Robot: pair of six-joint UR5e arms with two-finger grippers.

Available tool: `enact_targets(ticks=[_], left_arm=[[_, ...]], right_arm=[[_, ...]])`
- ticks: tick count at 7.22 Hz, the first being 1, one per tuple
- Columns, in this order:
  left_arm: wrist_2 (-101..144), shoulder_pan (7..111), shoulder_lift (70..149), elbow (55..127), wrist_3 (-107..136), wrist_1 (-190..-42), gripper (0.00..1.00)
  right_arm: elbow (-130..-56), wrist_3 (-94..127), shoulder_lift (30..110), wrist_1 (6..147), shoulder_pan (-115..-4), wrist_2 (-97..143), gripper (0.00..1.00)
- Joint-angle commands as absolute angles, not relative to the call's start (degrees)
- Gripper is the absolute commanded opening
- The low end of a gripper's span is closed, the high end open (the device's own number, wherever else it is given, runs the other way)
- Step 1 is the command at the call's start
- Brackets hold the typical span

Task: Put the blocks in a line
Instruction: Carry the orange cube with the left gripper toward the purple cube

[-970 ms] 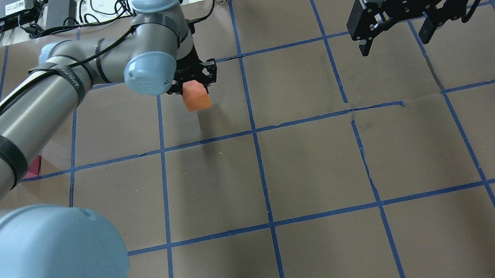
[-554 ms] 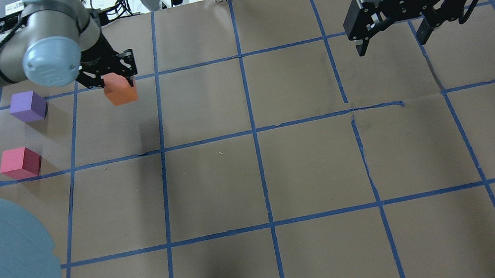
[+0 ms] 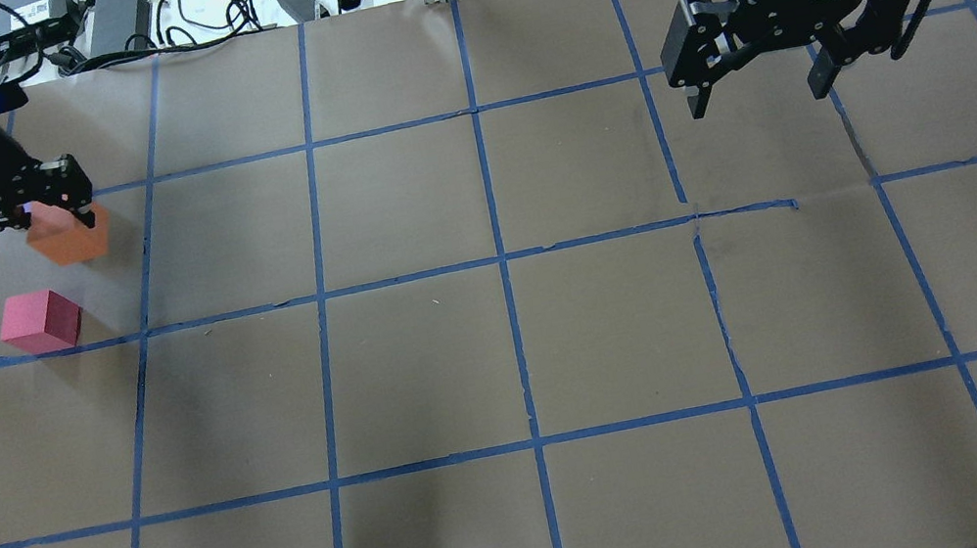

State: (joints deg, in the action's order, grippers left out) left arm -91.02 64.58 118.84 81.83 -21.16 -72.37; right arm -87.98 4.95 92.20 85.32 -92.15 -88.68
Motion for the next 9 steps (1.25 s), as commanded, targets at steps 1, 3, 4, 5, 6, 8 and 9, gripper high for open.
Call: enact_targets(ticks=[1,3,4,5,6,8,9], left_arm=[[-91.49,58.81,121.36,80.69,-29.78,-68.14,0.0],[-90.79,58.89,123.04,80.77,-29.53,-67.42,0.0],[-90.62,58.89,123.74,80.6,-30.31,-66.11,0.0],[-90.62,58.97,123.84,80.6,-30.93,-65.75,0.0],[-90.44,59.41,123.84,80.6,-31.46,-65.05,0.0],[-89.56,61.43,123.66,80.6,-30.42,-64.95,0.0],[-89.82,61.7,123.66,80.6,-31.11,-64.86,0.0]], right_arm=[[-87.98,5.54,92.02,85.25,-92.64,-88.59,1.0],[-88.33,5.45,91.67,85.17,-92.55,-90.95,1.0],[-89.55,5.54,91.67,85.25,-92.55,-93.84,1.0],[-90.26,5.8,92.19,85.43,-92.55,-94.04,1.0],[-90.35,5.71,92.2,85.69,-92.37,-94.13,1.0],[-90.09,5.62,92.37,86.04,-92.2,-93.0,1.0],[-90.0,5.36,92.55,86.04,-92.2,-92.9,1.0]])
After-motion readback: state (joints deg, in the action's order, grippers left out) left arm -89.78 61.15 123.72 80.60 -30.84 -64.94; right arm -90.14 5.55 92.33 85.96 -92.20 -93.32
